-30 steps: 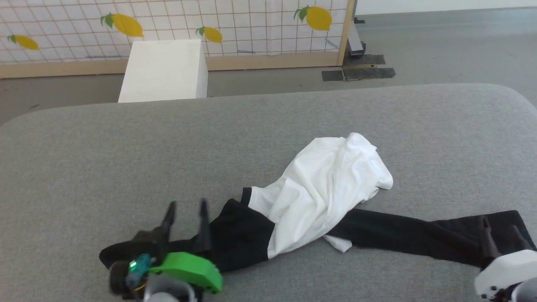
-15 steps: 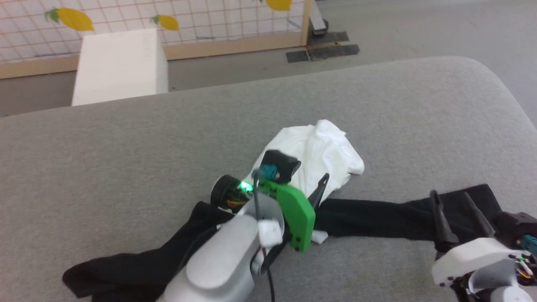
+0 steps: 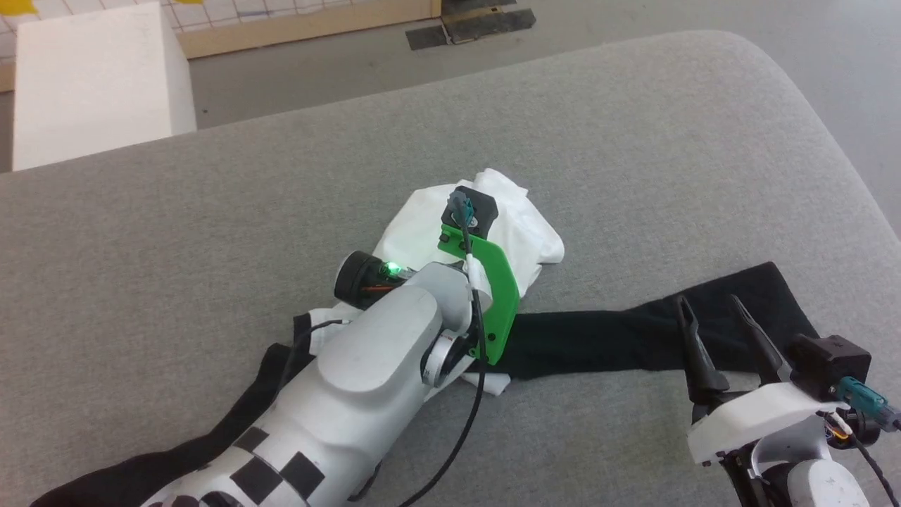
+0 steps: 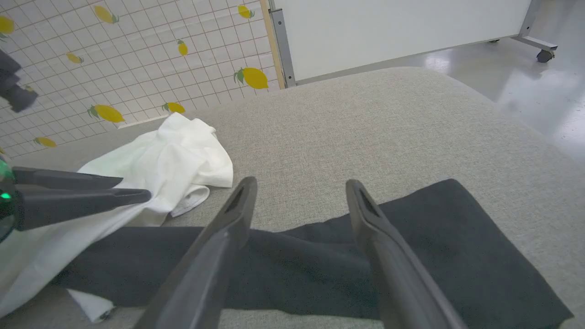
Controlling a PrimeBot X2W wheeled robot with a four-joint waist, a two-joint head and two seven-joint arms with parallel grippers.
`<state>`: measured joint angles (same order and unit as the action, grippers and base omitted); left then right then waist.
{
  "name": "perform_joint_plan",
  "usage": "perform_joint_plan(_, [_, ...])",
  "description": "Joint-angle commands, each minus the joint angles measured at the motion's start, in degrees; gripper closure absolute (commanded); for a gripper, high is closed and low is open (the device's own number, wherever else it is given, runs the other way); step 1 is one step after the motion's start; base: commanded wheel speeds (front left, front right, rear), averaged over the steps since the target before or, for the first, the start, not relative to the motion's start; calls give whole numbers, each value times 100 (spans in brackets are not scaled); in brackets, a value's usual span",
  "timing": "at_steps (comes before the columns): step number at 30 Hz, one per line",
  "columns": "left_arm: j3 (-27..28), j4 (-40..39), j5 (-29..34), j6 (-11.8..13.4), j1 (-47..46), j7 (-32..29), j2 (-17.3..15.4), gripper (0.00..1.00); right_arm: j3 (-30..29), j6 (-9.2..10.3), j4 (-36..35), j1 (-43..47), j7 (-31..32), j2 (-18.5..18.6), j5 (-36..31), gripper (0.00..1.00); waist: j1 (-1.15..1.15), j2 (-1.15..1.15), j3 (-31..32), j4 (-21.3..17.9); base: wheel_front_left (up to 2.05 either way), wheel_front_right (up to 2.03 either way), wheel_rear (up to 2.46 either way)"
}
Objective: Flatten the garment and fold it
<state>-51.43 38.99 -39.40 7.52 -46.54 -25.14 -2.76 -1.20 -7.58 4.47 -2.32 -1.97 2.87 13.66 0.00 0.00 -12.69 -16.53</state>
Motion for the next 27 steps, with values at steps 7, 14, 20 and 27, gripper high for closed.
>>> perform_joint_plan(7, [-76,-99,-352,-200,-274,823,-12,100,-59,9,8,-71,-31,0,-7,0,0,0,93,171,0,0,0])
perform_joint_plan(14, [668,-141,-512,13,-451,2093,-395,100,-144,9,-102,-15,80,0,-20,0,0,0,349,520,0,0,0])
perform_joint_plan(20, [1320,-115,-562,300,-365,2542,-1585,100,-149,9,-208,77,177,0,-27,0,0,0,396,691,0,0,0])
perform_joint_plan(27, [1762,250,-551,778,-68,2628,-2740,100,-73,9,-291,62,261,0,-36,0,0,0,201,701,0,0,0])
